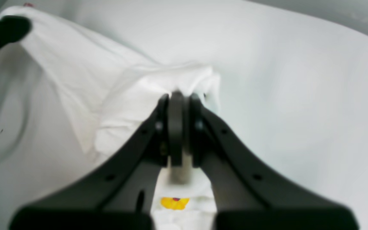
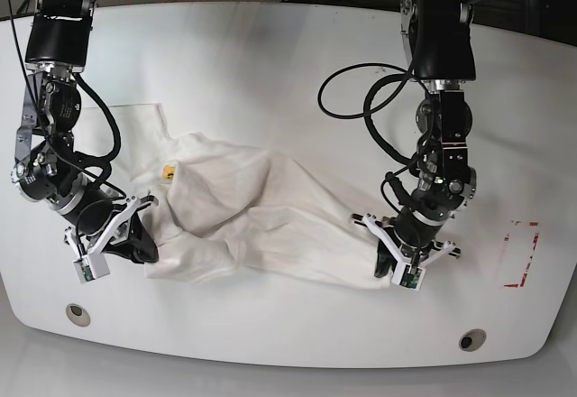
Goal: Layout the t-shirt on the table in an organized manner, then fold the t-shirt properly
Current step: 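Pull the grasped fabric outward with the left gripper, spreading the shirt, then lift the shirt with both grippers and pull it toward the robot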
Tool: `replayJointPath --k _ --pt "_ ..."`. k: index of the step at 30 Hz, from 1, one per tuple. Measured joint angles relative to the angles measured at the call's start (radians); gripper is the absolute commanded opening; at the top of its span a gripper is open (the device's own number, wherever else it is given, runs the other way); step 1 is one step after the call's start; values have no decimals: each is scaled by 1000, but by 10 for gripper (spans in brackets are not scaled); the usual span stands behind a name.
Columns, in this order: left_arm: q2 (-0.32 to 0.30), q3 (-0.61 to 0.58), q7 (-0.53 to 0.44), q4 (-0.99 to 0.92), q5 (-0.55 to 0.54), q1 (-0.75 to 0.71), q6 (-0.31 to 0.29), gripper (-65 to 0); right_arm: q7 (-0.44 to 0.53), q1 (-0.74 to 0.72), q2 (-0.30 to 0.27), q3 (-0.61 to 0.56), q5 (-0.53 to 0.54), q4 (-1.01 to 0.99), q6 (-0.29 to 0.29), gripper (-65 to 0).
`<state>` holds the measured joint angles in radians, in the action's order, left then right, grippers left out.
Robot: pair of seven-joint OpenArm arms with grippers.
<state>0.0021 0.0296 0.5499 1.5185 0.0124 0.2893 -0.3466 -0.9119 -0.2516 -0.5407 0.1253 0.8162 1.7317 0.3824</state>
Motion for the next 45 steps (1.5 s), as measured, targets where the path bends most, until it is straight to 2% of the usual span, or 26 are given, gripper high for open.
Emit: replayJointPath --k 8,12,16,22,26,32,36,40,45 --pt "-75 7 187 239 -2 -61 -5 -612 -3 3 -20 7 17 4 1 -650" --pt "-83 41 232 337 -7 -110 -9 -612 5 19 -21 14 59 14 4 -650" --pt "-101 96 282 373 -14 -143 -72 -612 0 59 -19 53 72 18 3 -650" --pt "-109 202 331 401 -13 -169 -131 -612 -5 112 -21 99 108 42 8 -650" --pt "-122 257 357 403 -31 -185 -201 -612 -2 147 -33 105 111 72 10 -650" --pt "-148 312 483 404 -11 -221 -268 -612 -1 243 -34 164 127 119 10 -650" --pt "-163 318 488 406 -11 -263 -325 -612 -9 301 -33 193 148 142 3 -650" --pt "-150 316 489 406 -18 -314 -359 -612 -5 355 -30 225 180 174 10 -650" --pt "-150 315 487 407 -13 -356 -357 -612 -6 403 -3 232 169 204 0 -650"
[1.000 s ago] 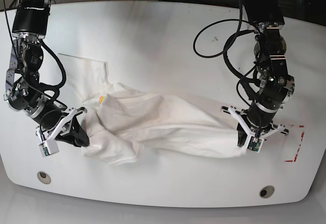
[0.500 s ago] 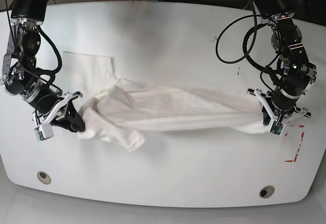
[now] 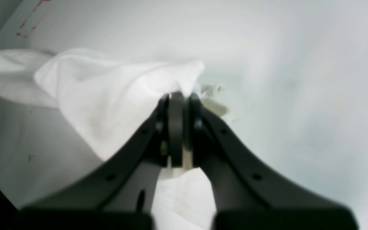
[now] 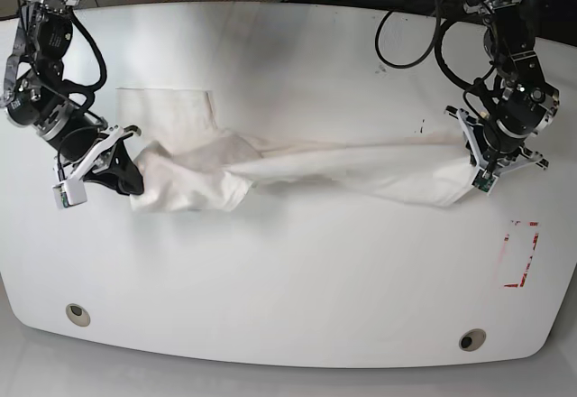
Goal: Layout the t-shirt on the table in an organized manner, then fold the t-shirt properly
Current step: 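Lift the shirt with both grippers and pull it toward the robot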
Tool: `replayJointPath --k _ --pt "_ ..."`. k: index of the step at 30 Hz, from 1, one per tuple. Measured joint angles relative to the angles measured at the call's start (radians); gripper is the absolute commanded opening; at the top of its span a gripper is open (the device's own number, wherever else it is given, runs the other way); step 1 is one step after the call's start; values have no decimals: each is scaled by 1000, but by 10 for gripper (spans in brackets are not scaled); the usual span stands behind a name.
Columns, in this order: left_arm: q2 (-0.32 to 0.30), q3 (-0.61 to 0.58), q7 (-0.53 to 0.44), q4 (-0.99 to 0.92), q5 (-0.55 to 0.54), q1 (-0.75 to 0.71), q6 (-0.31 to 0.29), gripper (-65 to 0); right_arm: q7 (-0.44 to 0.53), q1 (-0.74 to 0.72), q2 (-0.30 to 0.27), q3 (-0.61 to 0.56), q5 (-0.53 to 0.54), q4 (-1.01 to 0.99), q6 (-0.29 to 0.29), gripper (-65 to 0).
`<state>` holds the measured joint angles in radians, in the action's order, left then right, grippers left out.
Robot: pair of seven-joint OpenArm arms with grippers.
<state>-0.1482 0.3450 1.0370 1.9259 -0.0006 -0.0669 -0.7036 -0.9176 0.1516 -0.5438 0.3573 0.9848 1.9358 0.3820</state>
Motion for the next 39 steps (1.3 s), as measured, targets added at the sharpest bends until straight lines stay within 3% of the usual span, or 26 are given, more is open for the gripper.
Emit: replayJointPath --k 13,24,31,39 --pt "-25 -3 -1 3 -7 1 -1 -612 -3 87 25 74 53 47 3 -650" --pt "-13 -7 2 7 -4 254 0 -612 1 -77 20 75 60 31 1 -650" --pt "17 -74 6 7 6 381 3 -612 -4 -201 24 72 58 14 0 -650" --pt "48 -127 6 7 2 467 -1 -612 1 -339 18 -16 -8 14 4 -650"
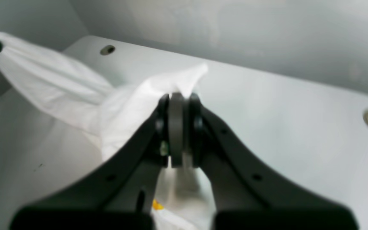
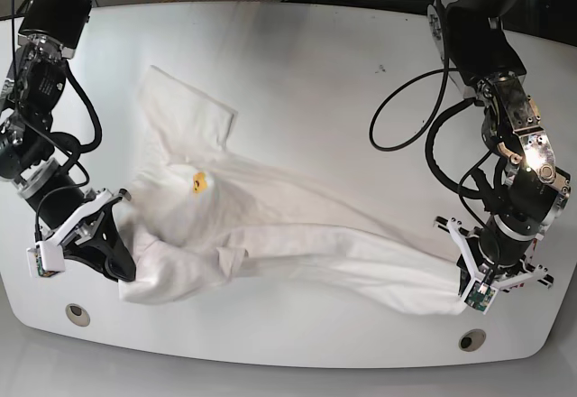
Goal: Layout the t-shirt on the table in an organized manner, then fold the t-shirt properly
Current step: 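Lift the shirt with both grippers and pull it toward the robot, then swing the held shirt up and lay it flat across the table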
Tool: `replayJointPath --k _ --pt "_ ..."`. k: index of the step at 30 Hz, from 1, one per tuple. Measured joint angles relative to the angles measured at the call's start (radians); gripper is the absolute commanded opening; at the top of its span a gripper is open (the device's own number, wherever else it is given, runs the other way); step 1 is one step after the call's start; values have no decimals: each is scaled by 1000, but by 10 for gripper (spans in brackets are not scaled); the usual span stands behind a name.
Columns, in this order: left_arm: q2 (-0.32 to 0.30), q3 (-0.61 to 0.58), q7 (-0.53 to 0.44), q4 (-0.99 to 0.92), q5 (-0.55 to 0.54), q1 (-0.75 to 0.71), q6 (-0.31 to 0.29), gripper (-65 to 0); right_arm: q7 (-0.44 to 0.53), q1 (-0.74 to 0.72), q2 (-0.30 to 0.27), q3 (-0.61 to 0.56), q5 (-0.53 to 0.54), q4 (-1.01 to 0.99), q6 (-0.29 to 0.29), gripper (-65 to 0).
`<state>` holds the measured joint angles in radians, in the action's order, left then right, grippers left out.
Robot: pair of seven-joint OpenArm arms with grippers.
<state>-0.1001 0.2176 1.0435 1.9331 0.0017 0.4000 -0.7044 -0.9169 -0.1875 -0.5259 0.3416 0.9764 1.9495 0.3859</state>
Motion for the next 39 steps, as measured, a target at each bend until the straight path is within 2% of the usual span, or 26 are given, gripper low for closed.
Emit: replayJointPath --k 9,16,21,29,39 --pt "11 2 2 2 4 7 0 -612 -4 -19 -34 -6 -25 0 -4 -650" --pt "11 3 -135 -1 5 10 0 -610 0 -121 -45 -74 -6 -76 4 -650" --pt "12 -5 -141 -26 16 50 -1 -608 -4 -199 -79 -103 -22 -164 -2 -650" --pt "10 -62 -224 -39 12 145 126 -607 0 -372 -117 -196 -23 -296 0 -650" --pt "7 -91 -248 -148 9 258 145 -607 0 -598 -136 -310 -23 -500 0 -650"
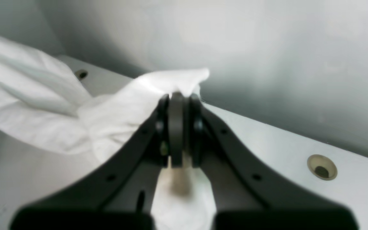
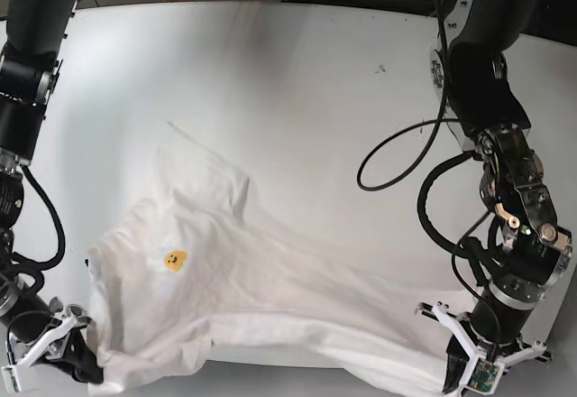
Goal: Layout the t-shirt on the table in an organized manner, then fold the t-shirt properly
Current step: 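Swing the held shirt up and lay it flat across the table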
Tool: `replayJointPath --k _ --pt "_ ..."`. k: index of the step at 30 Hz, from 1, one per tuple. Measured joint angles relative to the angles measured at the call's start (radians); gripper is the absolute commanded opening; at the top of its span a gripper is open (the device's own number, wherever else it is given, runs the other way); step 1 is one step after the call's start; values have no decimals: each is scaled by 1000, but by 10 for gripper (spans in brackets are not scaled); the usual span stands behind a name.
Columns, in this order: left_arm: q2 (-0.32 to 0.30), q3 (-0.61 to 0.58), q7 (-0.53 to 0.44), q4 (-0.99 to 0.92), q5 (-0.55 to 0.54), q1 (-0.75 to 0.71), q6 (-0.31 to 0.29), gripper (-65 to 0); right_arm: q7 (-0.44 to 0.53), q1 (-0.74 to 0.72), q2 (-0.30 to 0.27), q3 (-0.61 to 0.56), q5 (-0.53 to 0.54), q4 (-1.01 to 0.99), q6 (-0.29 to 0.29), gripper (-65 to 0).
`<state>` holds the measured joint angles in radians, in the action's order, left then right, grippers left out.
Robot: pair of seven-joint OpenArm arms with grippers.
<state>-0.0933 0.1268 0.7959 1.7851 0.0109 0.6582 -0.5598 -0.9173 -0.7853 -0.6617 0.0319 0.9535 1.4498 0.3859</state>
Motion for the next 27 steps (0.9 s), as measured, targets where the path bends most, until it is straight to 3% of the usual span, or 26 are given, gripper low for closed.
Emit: replayJointPath --k 6,17,22,27 --pt "-28 1 1 -82 4 93 2 -607 -5 -161 -24 -111 -41 -80 19 -650" --pt "-48 -4 -6 -126 -11 237 2 -607 14 -304 -68 -158 -36 -98 29 -650" --pt "-51 -3 -3 -126 -8 214 2 -607 9 -282 -80 -177 -32 -90 24 -650" --pt "-55 -2 42 -80 -8 97 0 -607 6 -127 -79 -121 -31 6 26 -650"
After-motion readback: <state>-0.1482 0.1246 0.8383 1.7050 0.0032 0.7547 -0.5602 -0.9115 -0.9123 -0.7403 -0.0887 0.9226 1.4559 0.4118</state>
